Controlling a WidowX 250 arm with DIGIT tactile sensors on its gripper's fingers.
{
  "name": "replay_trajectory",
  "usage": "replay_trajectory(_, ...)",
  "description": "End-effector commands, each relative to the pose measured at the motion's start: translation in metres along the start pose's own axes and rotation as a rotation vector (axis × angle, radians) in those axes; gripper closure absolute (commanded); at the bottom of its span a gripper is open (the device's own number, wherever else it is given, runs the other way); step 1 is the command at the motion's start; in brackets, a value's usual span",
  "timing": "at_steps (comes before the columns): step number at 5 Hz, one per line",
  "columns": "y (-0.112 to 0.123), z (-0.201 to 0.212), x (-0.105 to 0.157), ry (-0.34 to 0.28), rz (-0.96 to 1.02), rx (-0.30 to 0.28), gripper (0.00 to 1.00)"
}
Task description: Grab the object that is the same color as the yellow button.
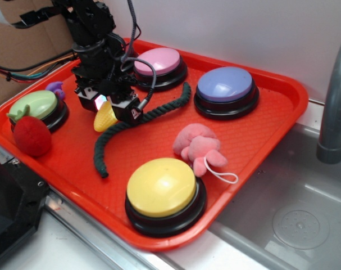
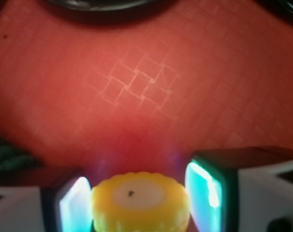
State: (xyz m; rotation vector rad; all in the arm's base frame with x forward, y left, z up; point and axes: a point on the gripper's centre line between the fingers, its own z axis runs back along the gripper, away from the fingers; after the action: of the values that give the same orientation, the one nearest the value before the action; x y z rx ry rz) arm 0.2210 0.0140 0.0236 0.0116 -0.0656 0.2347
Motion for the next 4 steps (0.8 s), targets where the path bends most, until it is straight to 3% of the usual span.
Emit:
replay_trajectory(1,0.003,0.035,0.010,0.002,-0.030,0.038,1.00)
replay_trajectory(3,0.002,0.129,0.025,-0.041,-0.088,-0.011,1.00)
replay_trajectory(4,-0.007,0.175,0.017,-0.099,-0.125,-0.054,1.00)
